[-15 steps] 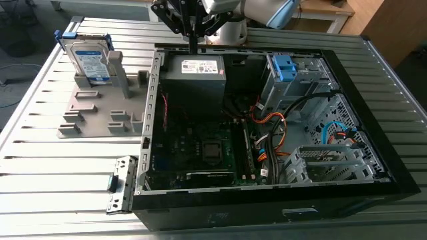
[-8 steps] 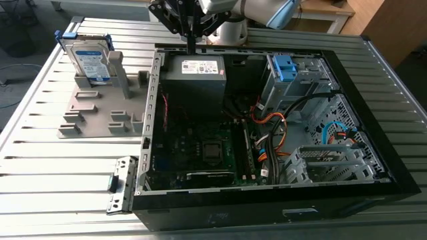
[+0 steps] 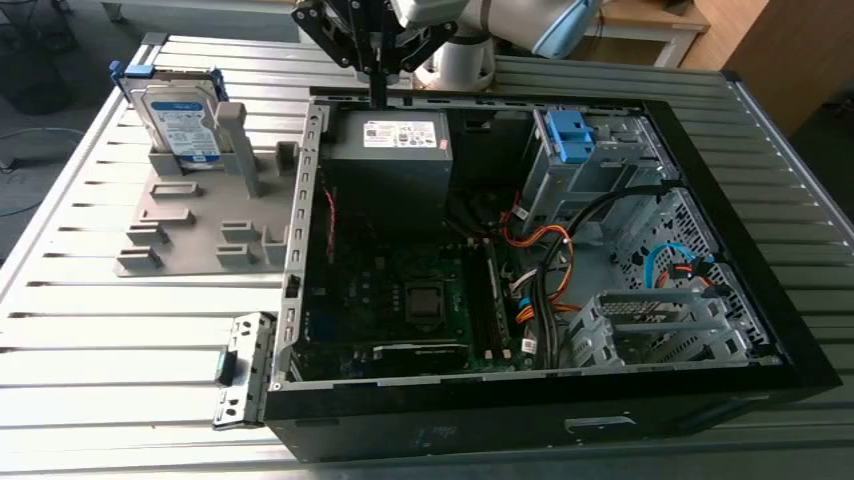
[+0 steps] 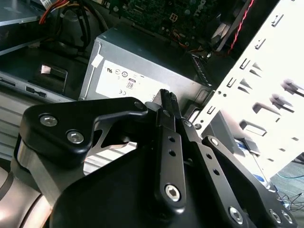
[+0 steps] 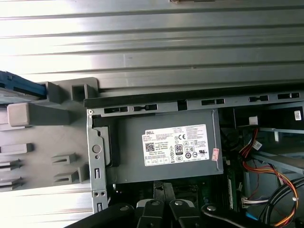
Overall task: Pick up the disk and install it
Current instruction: 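Reach for the disk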
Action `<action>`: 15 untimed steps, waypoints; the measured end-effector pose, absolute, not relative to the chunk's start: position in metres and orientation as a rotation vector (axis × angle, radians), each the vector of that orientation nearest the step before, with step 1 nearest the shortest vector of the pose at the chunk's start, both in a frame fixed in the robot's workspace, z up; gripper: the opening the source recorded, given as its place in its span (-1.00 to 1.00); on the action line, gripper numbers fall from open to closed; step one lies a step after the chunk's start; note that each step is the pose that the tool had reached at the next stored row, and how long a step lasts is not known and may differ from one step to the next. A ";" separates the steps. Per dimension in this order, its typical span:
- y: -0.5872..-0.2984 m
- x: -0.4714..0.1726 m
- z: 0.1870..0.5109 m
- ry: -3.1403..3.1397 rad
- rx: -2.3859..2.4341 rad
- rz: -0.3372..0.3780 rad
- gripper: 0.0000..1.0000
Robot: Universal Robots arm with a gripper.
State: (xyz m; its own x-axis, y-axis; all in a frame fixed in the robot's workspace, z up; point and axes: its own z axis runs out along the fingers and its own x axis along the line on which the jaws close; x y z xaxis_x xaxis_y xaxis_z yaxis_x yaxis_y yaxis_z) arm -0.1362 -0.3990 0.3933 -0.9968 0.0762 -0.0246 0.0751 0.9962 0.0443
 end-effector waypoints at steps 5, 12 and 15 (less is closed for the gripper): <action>-0.399 -0.140 0.393 3.112 0.118 0.068 -0.79; -0.399 -0.146 0.393 3.112 0.118 0.068 -0.79; -0.399 -0.148 0.393 3.112 0.118 0.068 -0.79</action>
State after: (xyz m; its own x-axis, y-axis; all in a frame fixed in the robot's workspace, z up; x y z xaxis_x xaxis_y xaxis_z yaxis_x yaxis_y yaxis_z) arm -0.1482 -0.3989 0.3933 -0.9968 0.0762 -0.0247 0.0751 0.9962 0.0444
